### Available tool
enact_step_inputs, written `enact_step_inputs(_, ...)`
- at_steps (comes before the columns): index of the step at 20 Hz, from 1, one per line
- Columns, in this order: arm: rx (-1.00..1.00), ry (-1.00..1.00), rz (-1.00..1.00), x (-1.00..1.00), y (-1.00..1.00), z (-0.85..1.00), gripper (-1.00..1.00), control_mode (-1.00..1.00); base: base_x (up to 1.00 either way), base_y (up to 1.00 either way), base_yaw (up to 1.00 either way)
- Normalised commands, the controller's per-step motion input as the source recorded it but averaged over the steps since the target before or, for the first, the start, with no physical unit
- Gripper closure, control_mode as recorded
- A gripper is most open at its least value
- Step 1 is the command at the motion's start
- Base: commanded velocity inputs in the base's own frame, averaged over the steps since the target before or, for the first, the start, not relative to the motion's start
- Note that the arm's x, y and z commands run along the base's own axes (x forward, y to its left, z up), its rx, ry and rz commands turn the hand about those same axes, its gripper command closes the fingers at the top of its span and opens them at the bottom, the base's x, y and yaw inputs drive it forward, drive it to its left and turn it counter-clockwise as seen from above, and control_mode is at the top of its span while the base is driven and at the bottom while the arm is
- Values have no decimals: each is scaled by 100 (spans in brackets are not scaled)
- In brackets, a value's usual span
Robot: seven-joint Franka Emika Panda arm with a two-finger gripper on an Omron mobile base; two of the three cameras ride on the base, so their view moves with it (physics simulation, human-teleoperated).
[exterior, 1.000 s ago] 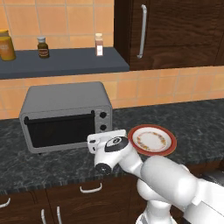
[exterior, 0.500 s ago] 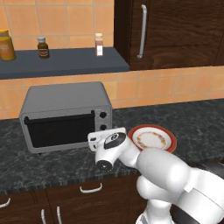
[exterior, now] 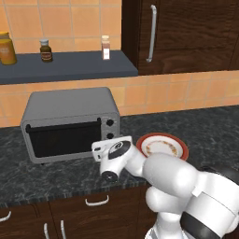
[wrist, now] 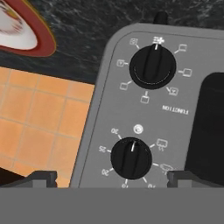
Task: Pick up the kebab skewer and baguette bread, and place them inside the toaster oven. Close the toaster oven door and start by setting the timer.
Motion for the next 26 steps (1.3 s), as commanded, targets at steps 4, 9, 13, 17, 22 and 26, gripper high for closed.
enact_step_inputs(4, -2, -1, 0, 1, 4, -7, -100, -100, 0, 0, 0)
enact_step_inputs(9, -4, -3, 0, 10, 0, -4, -100, -100, 0, 0, 0)
enact_step_inputs(13, -5, -4, 0, 8, 0, -1, -100, -100, 0, 0, 0)
enact_step_inputs(17, -5, -3, 0, 4, 0, -3, -100, -100, 0, 0, 0)
enact_step_inputs(22, -4, -1, 0, 15, 0, 0, -100, -100, 0, 0, 0)
enact_step_inputs(26, -3, 0, 0, 6, -1, -1, -100, -100, 0, 0, 0)
